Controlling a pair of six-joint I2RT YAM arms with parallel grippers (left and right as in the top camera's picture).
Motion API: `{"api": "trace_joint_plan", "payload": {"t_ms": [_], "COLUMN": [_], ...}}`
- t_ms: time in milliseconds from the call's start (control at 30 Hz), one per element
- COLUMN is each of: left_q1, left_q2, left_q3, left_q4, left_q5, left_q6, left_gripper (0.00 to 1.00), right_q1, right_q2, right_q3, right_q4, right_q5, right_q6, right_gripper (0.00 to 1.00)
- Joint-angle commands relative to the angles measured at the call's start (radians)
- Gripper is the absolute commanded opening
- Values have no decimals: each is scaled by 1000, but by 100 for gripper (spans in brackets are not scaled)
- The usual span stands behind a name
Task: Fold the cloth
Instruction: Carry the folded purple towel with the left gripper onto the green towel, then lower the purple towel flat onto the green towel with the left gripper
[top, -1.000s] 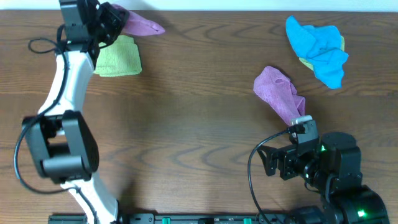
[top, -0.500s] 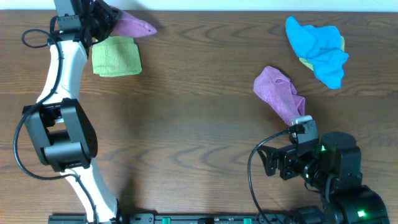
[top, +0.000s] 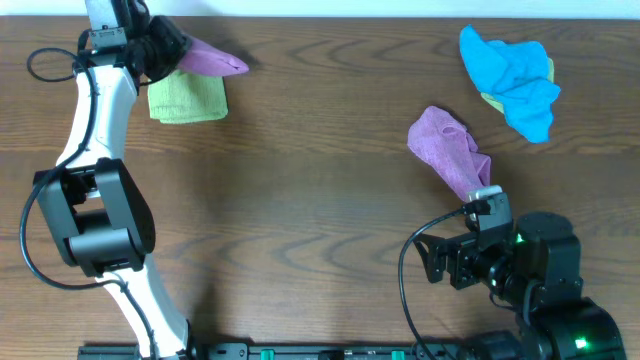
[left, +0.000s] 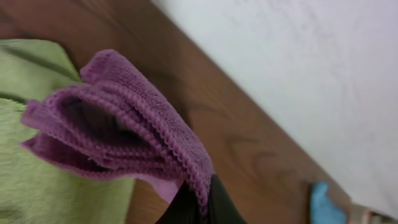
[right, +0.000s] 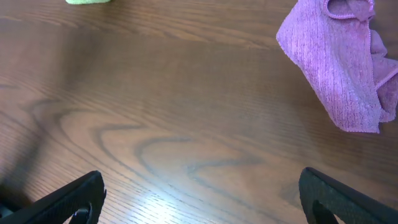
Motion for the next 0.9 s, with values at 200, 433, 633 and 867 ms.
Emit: {"api": "trace_joint_plan", "payload": {"t_ms": [200, 433, 633, 867], "left_q1": [12, 26, 32, 33], "left_q2": [5, 5, 5, 5], "left_q3": [21, 21, 21, 21], "left_q4": [-90, -161, -215, -248], "left_q5": [-130, -182, -233, -293], "left_q6": [157, 257, 327, 368], "left_gripper": [5, 6, 6, 6], "right_q1": [-7, -7, -7, -7], "right_q2": [-3, -3, -3, -3], "right_q3": [-5, -5, -5, -5], "right_q4": [-2, -2, -2, -2], "right_q5": [-6, -6, -6, -6], "right_q6": [9, 9, 9, 9], "right_gripper": [99, 99, 99, 99]}}
